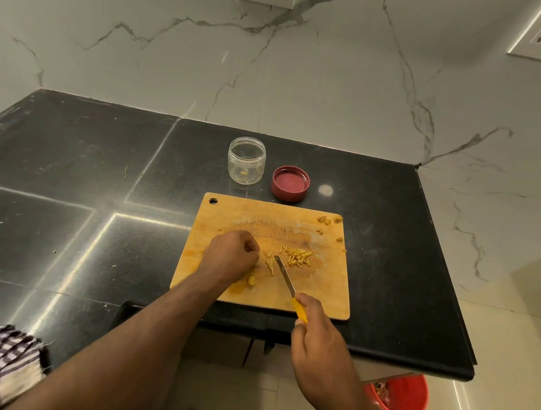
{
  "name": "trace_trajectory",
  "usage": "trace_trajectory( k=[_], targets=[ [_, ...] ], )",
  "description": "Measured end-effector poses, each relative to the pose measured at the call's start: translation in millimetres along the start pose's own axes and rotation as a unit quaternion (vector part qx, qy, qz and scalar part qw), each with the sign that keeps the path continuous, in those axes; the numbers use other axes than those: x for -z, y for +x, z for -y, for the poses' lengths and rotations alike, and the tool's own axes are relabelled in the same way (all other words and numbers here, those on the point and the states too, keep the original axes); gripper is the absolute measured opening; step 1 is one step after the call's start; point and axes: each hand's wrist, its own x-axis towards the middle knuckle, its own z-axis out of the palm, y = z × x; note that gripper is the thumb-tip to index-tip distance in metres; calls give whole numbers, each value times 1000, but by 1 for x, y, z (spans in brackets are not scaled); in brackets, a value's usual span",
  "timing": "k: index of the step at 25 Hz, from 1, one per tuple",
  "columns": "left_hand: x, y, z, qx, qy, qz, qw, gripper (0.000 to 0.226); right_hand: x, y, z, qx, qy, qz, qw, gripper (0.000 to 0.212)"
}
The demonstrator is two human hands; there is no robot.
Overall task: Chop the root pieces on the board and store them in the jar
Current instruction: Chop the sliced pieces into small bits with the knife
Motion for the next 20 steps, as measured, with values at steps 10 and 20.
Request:
trace_trajectory(
  k=[10, 20],
  targets=[
    [4, -26, 40, -12, -109, -110, 988, 20, -3, 10, -15, 21, -67, -16, 997, 42],
    [-6, -29, 4, -128, 89, -39, 987, 40, 6, 14, -2, 2, 52, -24, 998, 37]
  ],
)
